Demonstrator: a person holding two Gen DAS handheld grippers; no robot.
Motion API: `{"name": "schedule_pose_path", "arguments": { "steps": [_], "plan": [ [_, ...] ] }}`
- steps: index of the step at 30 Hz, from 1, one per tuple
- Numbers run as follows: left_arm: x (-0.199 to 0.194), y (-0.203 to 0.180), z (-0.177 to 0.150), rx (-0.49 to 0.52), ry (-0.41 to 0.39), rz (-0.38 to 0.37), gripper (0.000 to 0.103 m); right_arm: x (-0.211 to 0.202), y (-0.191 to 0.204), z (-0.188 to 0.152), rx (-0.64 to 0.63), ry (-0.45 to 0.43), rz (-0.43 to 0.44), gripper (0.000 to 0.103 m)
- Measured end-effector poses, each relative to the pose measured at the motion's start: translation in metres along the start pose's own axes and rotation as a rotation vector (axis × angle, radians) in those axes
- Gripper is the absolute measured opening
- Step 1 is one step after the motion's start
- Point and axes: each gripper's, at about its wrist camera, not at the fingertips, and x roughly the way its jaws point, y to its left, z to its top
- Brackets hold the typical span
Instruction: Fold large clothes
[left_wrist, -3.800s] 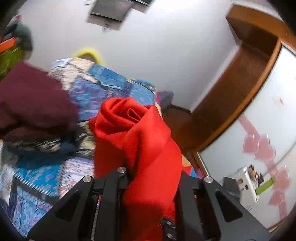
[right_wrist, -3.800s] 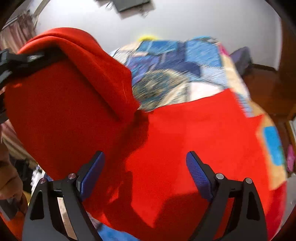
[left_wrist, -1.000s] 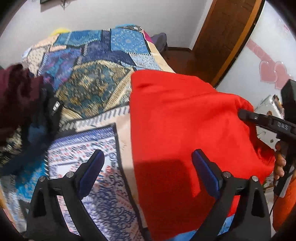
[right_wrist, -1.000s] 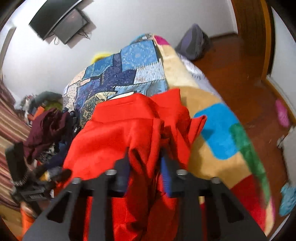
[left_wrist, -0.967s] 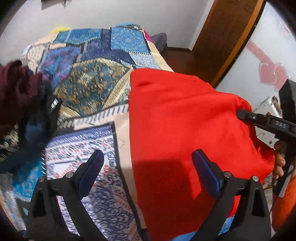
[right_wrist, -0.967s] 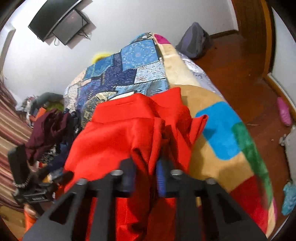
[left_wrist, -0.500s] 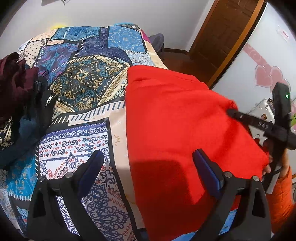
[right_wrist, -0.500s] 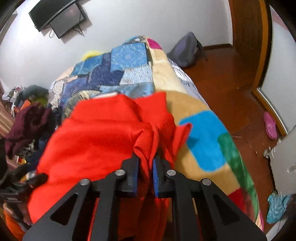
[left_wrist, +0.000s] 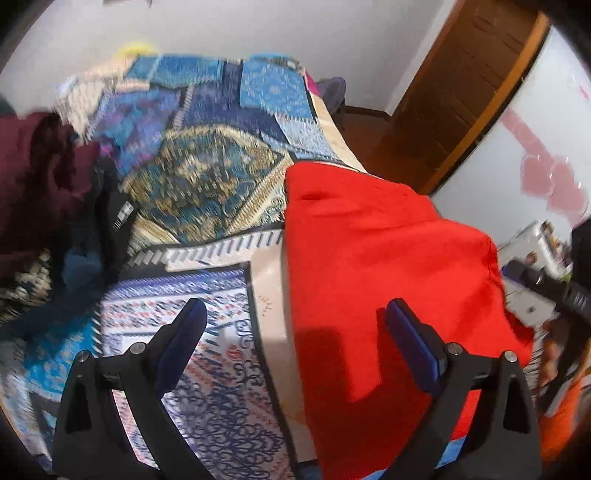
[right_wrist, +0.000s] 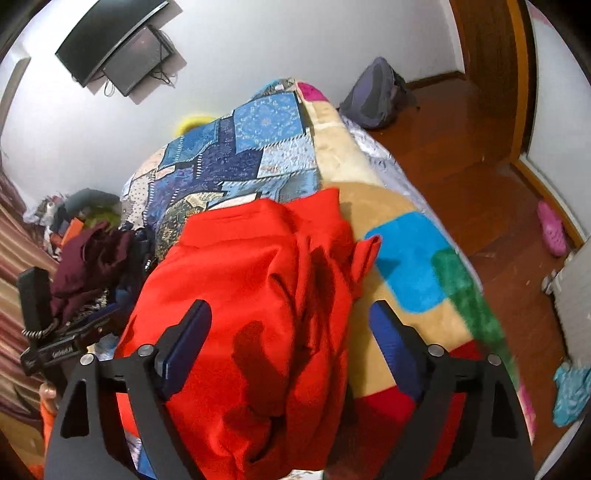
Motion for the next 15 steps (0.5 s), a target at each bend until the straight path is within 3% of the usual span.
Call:
{"name": "schedule_pose_path", "arguments": {
  "steps": [6,9,12,13,15],
  "plan": [
    [0.05,0.022,0.002,-0.172,0.184,-0.231,0.098,0.04,-0.025,-0.009,0.14,0.155,0.042,0.086],
    [0.074,0.031,0.004,-0.267,0.265,-0.364,0.098,0.052,-0.037,-0.003,0.197,0.205,0.108,0.086],
    [0.087,0.037,0.009,-0.314,0.287,-0.419,0.098,0.058,-0.04,0.006,0.207,0.223,0.147,0.086],
    [0.089,0.038,0.012,-0.288,0.23,-0.42,0.098,0.06,-0.04,0.007,0.209,0.229,0.162,0.086],
    [0.093,0.038,0.016,-0.277,0.246,-0.449,0.098,0.07,-0.04,0.008,0.215,0.254,0.213,0.086]
  ]
}}
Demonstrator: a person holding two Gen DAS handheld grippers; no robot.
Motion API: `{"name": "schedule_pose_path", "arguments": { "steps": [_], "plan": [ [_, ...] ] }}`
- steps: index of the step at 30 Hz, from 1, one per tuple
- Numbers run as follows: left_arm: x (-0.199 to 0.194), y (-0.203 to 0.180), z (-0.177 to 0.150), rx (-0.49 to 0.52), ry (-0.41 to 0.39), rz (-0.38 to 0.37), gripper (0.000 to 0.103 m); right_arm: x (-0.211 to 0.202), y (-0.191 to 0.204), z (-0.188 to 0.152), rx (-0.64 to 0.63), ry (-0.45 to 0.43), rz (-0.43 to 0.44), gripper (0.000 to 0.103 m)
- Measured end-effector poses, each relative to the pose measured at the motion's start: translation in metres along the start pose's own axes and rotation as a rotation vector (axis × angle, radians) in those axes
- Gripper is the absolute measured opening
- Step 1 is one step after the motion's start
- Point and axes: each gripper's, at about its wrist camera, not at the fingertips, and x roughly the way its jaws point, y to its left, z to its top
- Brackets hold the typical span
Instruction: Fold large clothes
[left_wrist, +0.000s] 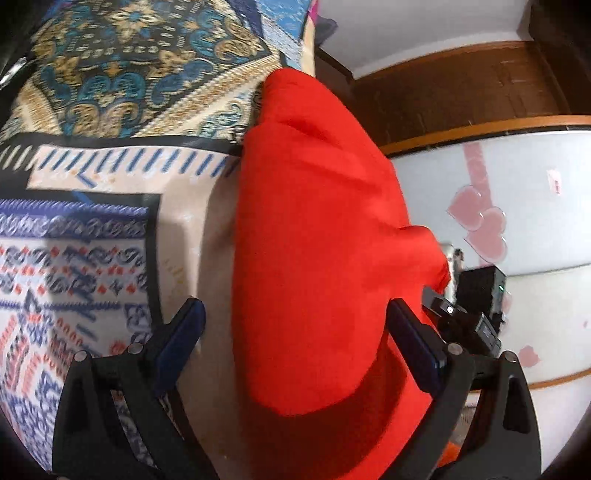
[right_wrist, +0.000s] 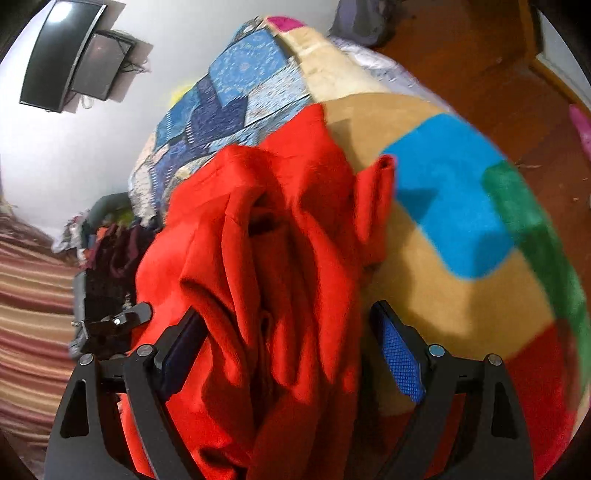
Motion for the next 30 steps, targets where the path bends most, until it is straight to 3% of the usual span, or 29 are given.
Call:
{"name": "schedule_pose_path", "arguments": {
  "steps": [2,5,7,10,14,17,30],
  "plan": [
    [0.003,0.002,0.006,-0.01,0.019,-0.025,0.098,0.01,-0.003,0.002,0.027,0.03,0.054,0.083],
    [0.004,0.007,0.009,-0.032,0.022,-0.076,0.094,0.01,-0.005,0.0,0.059,0.04,0.101,0.064],
    [0.002,0.006,0.007,-0.027,0.02,-0.092,0.081,0.004,-0.004,-0.004,0.061,0.025,0.112,0.047],
    [-0.004,-0.004,-0.003,0.027,0.006,-0.088,0.061,-0.008,0.005,-0.009,0.047,0.002,0.115,0.033],
    [-0.023,-0.016,-0.016,0.043,-0.045,-0.109,0.044,-0.025,0.025,-0.011,0.021,-0.028,0.109,0.029],
    [-0.043,-0.025,-0.024,0.063,-0.082,-0.126,0.042,-0.037,0.048,-0.015,-0.039,-0.058,0.072,0.028],
    [-0.112,-0.089,-0.073,0.273,-0.236,-0.062,0.035,-0.075,0.125,-0.048,-0.272,-0.228,-0.064,0.028]
  ]
}}
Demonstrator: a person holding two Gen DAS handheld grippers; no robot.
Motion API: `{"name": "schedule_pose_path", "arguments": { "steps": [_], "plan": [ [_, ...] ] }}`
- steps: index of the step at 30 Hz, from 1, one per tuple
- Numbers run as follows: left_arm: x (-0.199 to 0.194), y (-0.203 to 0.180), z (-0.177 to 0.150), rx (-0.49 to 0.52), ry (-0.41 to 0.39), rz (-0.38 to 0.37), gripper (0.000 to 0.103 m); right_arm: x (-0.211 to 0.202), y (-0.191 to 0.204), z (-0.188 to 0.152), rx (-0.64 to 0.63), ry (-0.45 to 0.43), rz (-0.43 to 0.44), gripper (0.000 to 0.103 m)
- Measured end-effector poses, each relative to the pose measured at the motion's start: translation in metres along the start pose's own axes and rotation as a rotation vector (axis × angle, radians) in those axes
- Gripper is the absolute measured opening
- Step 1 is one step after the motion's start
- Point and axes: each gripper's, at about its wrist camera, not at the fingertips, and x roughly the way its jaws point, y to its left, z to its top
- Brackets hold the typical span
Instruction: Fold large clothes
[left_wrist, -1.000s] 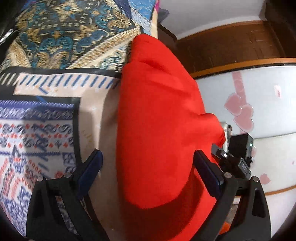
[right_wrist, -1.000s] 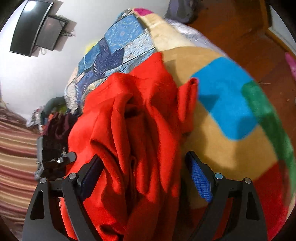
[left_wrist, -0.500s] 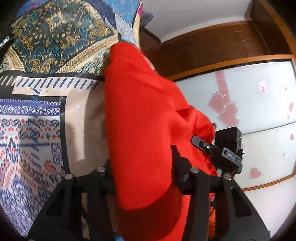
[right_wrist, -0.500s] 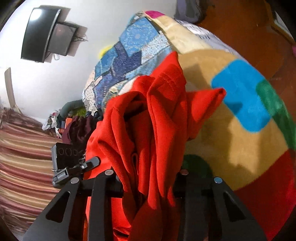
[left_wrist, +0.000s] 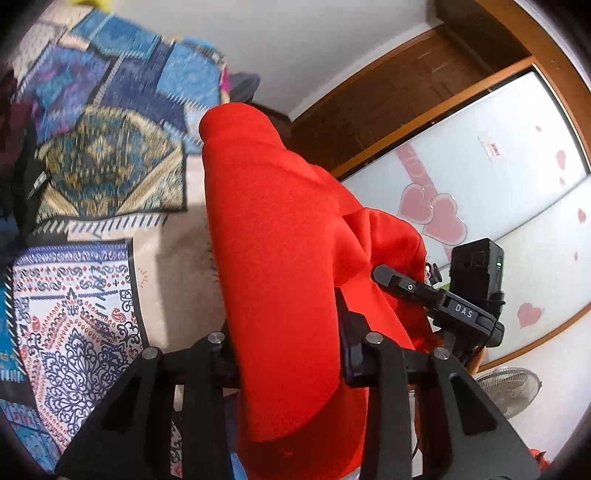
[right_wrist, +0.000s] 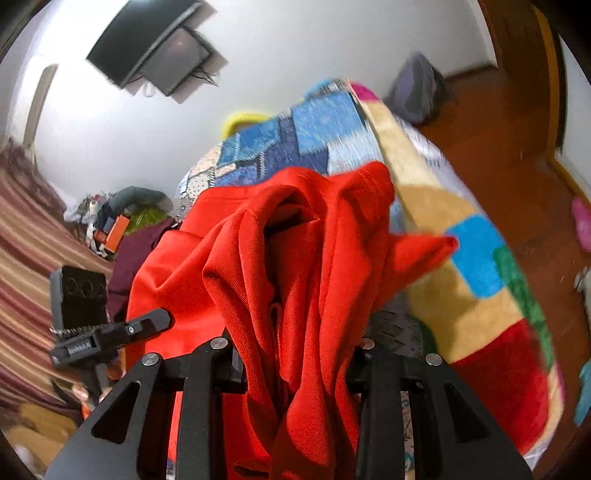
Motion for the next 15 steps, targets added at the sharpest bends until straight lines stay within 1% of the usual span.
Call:
{"name": "schedule_pose_path", "arguments": {
  "steps": [3,5,8,11,15],
  "plan": [
    [-0.026,-0.013,0.0,0.029,-0.046,-0.006,0.035,-0.013,0.019,0.005,-0.044,-0.034,0.01,0.028],
    [-0.047,-0.018,0.002,0.042,-0.086,-0.008,0.035,-0.014,0.029,0.013,-0.059,-0.051,0.037,0.028],
    [-0.079,-0.022,0.012,0.062,-0.15,0.009,0.035,-0.012,0.059,0.026,-0.122,-0.075,0.071,0.028],
    [-0.122,-0.022,0.023,0.07,-0.232,0.056,0.035,0.004,0.094,0.041,-0.185,-0.087,0.117,0.028],
    [-0.182,0.0,0.033,0.063,-0.323,0.14,0.035,0.045,0.145,0.065,-0.247,-0.066,0.221,0.028]
  ]
}}
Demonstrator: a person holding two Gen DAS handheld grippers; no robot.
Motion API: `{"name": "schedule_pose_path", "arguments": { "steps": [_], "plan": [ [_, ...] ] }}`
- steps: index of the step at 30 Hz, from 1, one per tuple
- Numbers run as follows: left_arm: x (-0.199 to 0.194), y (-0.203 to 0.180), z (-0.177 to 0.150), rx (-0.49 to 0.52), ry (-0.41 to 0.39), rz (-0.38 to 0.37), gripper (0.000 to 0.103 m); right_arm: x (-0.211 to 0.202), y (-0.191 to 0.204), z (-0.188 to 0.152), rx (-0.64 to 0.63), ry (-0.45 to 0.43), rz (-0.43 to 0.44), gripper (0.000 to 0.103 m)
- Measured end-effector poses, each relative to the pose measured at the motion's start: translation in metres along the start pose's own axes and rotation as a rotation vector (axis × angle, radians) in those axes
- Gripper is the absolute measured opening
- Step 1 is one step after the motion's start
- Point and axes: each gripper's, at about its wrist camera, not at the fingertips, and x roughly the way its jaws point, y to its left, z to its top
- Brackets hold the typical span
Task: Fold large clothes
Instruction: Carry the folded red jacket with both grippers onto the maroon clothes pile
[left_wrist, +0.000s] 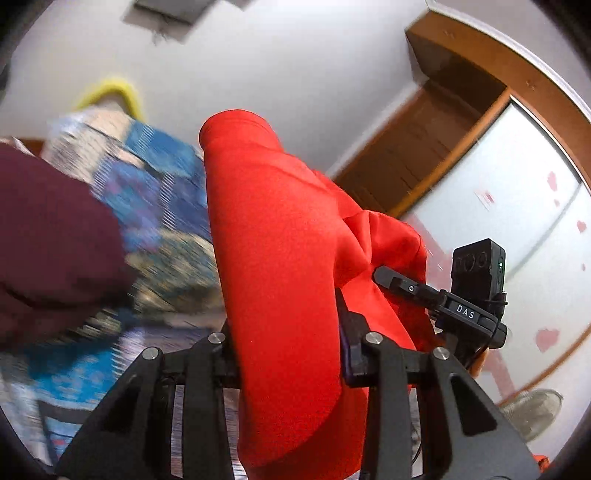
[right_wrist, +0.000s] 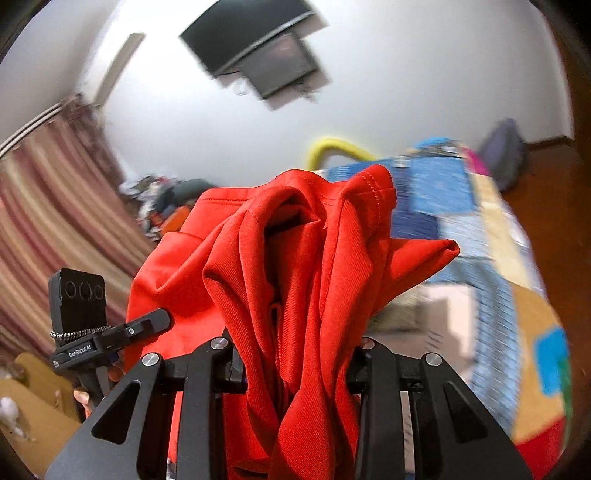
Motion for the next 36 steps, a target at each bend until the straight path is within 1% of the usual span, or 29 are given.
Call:
{"name": "schedule_pose_path", "arguments": {
  "steps": [2,3,5,8,9,10,12,14,16,19,21,22,23,24,25,26,27,28,31,33,34,36],
  "plan": [
    [-0.023,0.021,0.018,-0.002,-0.04,0.048,0.035,0.035,0.022,0.015,-0.026,0.016,0.057,0.027],
    [-0.036,0.031,0.026,-0.007,-0.058,0.071,0.035,0.045,0.031,0.019,-0.033,0.024,0.077,0.027],
    [-0.062,0.053,0.045,-0.026,-0.091,0.118,0.035,0.077,0.052,0.031,-0.06,0.039,0.113,0.027],
    [-0.083,0.091,0.068,-0.052,-0.124,0.17,0.035,0.124,0.082,0.045,-0.103,0.052,0.153,0.027],
    [-0.088,0.105,0.075,-0.056,-0.133,0.191,0.035,0.134,0.085,0.047,-0.106,0.058,0.167,0.027],
    [-0.09,0.116,0.079,-0.064,-0.14,0.204,0.035,0.155,0.091,0.052,-0.103,0.071,0.186,0.027],
    [-0.093,0.148,0.091,-0.088,-0.149,0.238,0.036,0.192,0.094,0.056,-0.067,0.108,0.213,0.028],
    [-0.091,0.177,0.097,-0.122,-0.141,0.272,0.036,0.22,0.095,0.052,-0.033,0.144,0.232,0.028],
    [-0.083,0.217,0.102,-0.173,-0.125,0.299,0.037,0.257,0.094,0.047,-0.034,0.19,0.219,0.027],
    [-0.061,0.276,0.095,-0.274,-0.058,0.326,0.039,0.305,0.092,0.035,-0.071,0.26,0.155,0.027],
    [-0.047,0.308,0.082,-0.333,-0.021,0.342,0.044,0.331,0.083,0.022,-0.103,0.315,0.098,0.029],
    [-0.043,0.32,0.075,-0.357,-0.022,0.343,0.052,0.337,0.08,0.019,-0.11,0.322,0.088,0.033],
    [-0.045,0.325,0.068,-0.371,-0.02,0.343,0.059,0.338,0.076,0.014,-0.115,0.327,0.093,0.035],
    [-0.047,0.328,0.063,-0.382,-0.014,0.349,0.063,0.337,0.074,0.01,-0.127,0.329,0.095,0.038],
    [-0.05,0.325,0.059,-0.379,-0.012,0.366,0.07,0.335,0.074,0.017,-0.139,0.329,0.091,0.046],
    [-0.054,0.322,0.057,-0.372,-0.011,0.388,0.078,0.331,0.076,0.016,-0.16,0.325,0.07,0.05],
    [-0.056,0.316,0.053,-0.357,-0.007,0.426,0.081,0.323,0.079,0.014,-0.182,0.312,0.034,0.06],
    [-0.06,0.311,0.052,-0.343,-0.008,0.447,0.083,0.319,0.084,0.015,-0.2,0.3,0.005,0.067],
    [-0.063,0.289,0.041,-0.28,-0.004,0.506,0.084,0.303,0.089,0.008,-0.255,0.287,-0.046,0.07],
    [-0.068,0.272,0.032,-0.231,-0.022,0.555,0.088,0.291,0.088,0.0,-0.285,0.286,-0.082,0.073],
    [-0.07,0.265,0.029,-0.223,-0.021,0.563,0.09,0.291,0.086,-0.003,-0.298,0.28,-0.097,0.074],
    [-0.072,0.253,0.02,-0.207,-0.02,0.571,0.09,0.278,0.084,-0.013,-0.332,0.269,-0.131,0.074]
  ]
}}
